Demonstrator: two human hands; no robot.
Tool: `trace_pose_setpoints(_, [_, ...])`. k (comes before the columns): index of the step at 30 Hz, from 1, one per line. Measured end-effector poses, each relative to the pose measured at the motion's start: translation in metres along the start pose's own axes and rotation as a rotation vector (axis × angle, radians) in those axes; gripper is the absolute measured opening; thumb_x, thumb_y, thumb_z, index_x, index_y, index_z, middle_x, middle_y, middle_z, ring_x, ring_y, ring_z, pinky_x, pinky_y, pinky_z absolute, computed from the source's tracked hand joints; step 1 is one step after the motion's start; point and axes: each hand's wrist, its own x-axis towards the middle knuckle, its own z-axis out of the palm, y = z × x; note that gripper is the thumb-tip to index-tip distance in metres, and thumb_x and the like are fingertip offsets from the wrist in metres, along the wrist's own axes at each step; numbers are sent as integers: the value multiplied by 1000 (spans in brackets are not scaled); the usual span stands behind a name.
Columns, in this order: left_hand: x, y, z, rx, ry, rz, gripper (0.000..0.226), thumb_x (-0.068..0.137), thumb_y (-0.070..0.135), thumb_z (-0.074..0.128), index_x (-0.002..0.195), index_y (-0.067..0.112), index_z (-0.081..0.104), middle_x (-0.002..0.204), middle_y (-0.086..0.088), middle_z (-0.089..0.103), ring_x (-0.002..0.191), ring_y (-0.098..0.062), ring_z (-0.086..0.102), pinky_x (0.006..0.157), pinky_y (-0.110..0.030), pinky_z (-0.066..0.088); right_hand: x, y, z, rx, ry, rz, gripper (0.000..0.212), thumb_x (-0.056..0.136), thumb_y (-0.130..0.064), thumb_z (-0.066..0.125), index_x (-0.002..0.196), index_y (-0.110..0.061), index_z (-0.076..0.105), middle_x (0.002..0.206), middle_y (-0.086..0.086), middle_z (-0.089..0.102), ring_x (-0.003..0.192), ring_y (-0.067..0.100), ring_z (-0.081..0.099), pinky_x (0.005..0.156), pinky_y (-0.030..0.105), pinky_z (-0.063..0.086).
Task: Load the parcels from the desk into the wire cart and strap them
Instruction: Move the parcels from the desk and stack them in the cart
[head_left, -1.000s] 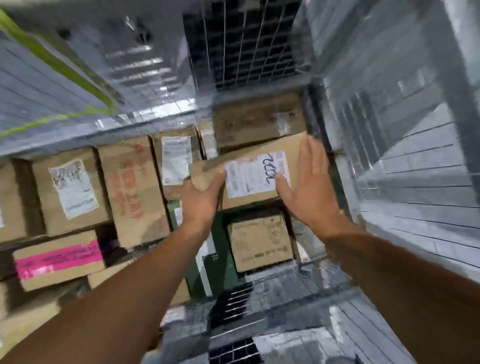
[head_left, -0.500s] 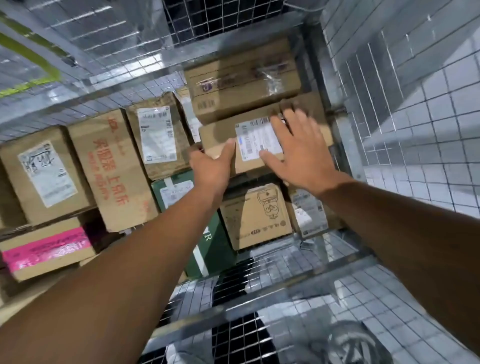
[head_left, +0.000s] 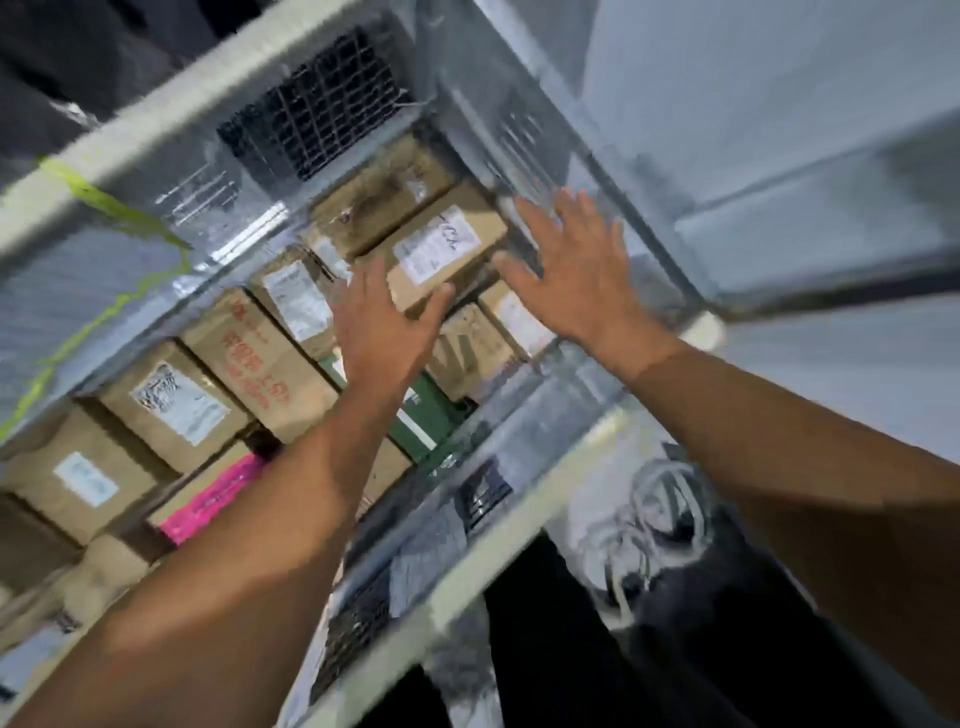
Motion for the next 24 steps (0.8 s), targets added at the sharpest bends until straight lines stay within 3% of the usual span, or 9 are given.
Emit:
trace_pose_setpoints(4, [-85,54,-48,94,-60,293,85,92,79,46,160,30,35,171,-8,23,158,-35,12,126,-55,13,-139,0,-62,39,146,272,75,96,-68,38,159,-28,40,167,14,32,157,37,21,122,63,18])
trace_pose_setpoints(9, [-212,116,-66,274,-224,520,88,87,84,39,156,30,42,167,-8,32,155,-37,21,125,-54,18,-318,7,-89,258,131,730,72,100,-62,48,163,-32,30,171,9,22,159,30,12,126,58,8])
trace_pose_setpoints(12, [-296,153,-49,342,-372,678,84,89,81,45,157,32,40,166,-8,34,154,-39,21,123,-56,21,-422,24,-98,389,209,973,71,98,-63,48,161,-34,32,171,6,24,159,28,14,127,59,6])
trace_pose_setpoints(17, [-438,208,-9,479,-567,1078,82,90,78,46,158,35,37,168,-5,30,155,-34,19,123,-54,21,-584,61,-113,452,398,1241,66,99,-59,53,157,-30,42,165,15,35,152,34,31,124,54,22])
trace_pose_setpoints(24, [-633,254,72,570,-798,1492,81,94,73,47,160,29,33,168,-7,29,157,-32,18,126,-53,17,-792,76,-98,576,760,1638,67,101,-62,48,160,-32,37,168,10,31,157,27,20,126,55,14])
